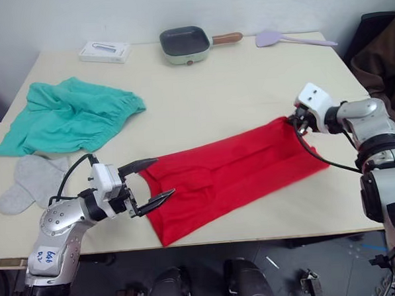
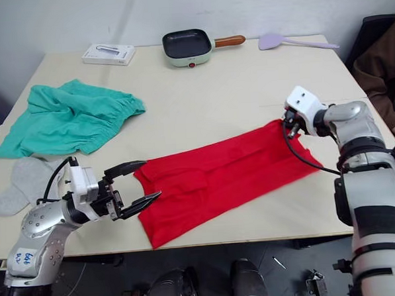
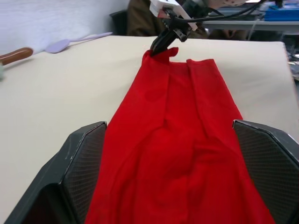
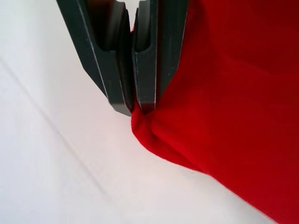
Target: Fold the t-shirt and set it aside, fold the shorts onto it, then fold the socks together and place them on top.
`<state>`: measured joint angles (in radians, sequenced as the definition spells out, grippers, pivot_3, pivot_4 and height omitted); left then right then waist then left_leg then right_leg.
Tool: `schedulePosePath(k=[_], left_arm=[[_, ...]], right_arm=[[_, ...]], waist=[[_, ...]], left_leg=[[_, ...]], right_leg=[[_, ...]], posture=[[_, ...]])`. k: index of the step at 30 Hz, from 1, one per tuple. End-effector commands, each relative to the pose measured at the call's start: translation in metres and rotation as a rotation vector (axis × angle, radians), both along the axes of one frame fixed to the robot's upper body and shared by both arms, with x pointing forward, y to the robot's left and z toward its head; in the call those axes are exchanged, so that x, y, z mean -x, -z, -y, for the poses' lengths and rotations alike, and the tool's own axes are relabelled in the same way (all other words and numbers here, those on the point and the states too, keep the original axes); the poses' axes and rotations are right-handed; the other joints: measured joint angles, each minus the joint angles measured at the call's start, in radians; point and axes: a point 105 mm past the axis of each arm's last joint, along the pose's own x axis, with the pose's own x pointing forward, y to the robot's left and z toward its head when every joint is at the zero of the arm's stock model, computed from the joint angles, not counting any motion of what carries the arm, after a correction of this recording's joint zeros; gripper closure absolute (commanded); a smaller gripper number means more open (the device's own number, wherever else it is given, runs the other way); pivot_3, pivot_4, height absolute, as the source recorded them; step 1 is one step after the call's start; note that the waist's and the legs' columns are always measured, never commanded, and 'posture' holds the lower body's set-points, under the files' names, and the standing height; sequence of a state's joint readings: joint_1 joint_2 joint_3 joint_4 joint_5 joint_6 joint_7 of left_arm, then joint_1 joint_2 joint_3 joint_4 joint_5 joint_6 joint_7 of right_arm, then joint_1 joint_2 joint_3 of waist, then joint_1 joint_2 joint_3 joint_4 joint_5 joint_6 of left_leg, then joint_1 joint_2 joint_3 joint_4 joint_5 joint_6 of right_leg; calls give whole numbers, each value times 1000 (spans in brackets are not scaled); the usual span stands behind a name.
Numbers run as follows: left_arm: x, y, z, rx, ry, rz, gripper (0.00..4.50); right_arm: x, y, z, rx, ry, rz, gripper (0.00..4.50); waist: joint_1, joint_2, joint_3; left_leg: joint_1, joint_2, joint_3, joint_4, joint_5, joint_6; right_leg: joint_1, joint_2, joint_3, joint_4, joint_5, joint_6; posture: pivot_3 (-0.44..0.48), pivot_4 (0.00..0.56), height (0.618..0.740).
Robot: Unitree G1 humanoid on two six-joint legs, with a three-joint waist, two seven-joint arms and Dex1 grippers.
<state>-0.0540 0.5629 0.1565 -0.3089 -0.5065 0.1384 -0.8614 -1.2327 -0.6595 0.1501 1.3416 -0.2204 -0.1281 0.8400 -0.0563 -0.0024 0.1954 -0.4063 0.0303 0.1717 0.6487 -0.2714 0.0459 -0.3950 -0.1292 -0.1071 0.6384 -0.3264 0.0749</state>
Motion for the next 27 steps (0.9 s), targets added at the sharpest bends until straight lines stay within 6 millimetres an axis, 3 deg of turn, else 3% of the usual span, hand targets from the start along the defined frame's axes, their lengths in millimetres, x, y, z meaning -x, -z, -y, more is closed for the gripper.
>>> schedulePosePath(k=[1, 3, 6, 12, 17, 21, 27], left_arm=[[-1, -11, 3, 5, -39, 58, 0], [-2, -9, 4, -4, -44, 43, 0], [-8, -5, -1, -13, -84, -6, 0], [-18, -11, -18, -20, -115, -20, 0], [-34, -4, -30, -102, -98, -53, 0], [-60, 3, -31, -183, -67, -88, 0], [-102, 5, -7, -240, 22, -115, 0]], right_arm=[[-11, -14, -4, 3, 72, 92, 4470], [-12, -12, -10, -9, 56, 76, 4470], [-10, -16, -8, -59, 59, 59, 3756], [4, -46, 28, -289, 151, 34, 1688], [40, -37, 64, -517, 219, -205, 39], [80, -19, 67, -719, 257, -453, 39], [129, 17, 34, -889, 365, -613, 39]], waist=[[3, 0, 0], [0, 0, 0], [1, 0, 0], [3, 0, 1], [2, 1, 1], [12, 0, 1], [27, 1, 1]], left_leg=[[0, 0, 0, 0, 0, 1], [0, -1, 1, 0, 1, 2], [0, -1, 1, 1, 2, 3], [0, -1, 0, 0, 2, 2], [0, -1, 0, -1, 2, 2], [0, -1, -1, 0, 2, 2], [-1, 0, 0, 0, 1, 2]], right_leg=[[0, 0, 0, 0, 0, 0], [1, 0, 0, 0, 0, 0], [1, -1, 1, 0, 1, 1], [0, -1, 0, 2, 1, 1], [0, 0, 0, 1, 1, 1], [1, -1, 0, 1, 1, 1], [-1, -1, 0, 3, 1, 1]], posture=[[0, 150, 740], [0, 150, 740], [0, 150, 740], [0, 150, 740], [0, 150, 740], [0, 150, 740], [0, 150, 740]])
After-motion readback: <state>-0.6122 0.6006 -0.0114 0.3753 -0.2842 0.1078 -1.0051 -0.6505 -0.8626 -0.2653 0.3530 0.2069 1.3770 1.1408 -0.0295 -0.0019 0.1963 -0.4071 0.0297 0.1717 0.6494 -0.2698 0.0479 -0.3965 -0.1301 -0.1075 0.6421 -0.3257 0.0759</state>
